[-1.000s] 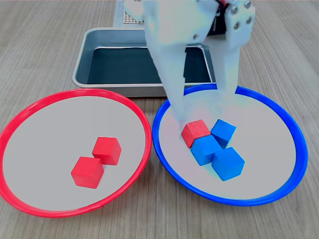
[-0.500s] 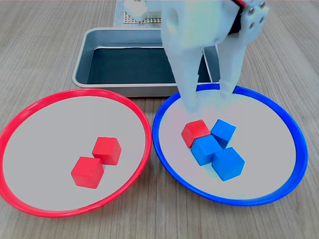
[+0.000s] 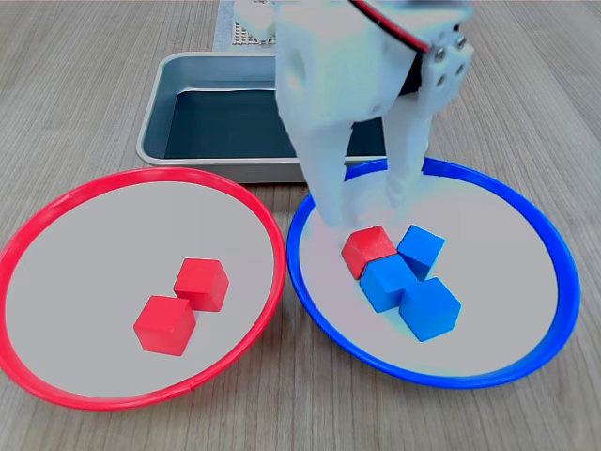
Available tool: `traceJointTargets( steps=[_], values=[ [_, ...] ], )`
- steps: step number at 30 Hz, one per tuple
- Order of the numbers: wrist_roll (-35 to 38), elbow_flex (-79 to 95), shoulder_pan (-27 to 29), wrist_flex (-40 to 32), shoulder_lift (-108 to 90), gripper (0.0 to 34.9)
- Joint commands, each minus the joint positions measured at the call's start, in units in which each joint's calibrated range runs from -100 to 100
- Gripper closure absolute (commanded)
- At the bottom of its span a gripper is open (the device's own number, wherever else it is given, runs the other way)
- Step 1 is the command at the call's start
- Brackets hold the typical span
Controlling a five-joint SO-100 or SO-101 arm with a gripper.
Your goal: Relocate any misplaced blocks to their matching dishes.
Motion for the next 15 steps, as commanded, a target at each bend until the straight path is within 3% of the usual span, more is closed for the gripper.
traceJointTargets(
  steps=[1,15],
  values=[
    [0.59,-4.58,0.97,0.07,0.91,18.7],
    [0.68,-6.58,0.78,2.30,2.53,19.1]
  ],
)
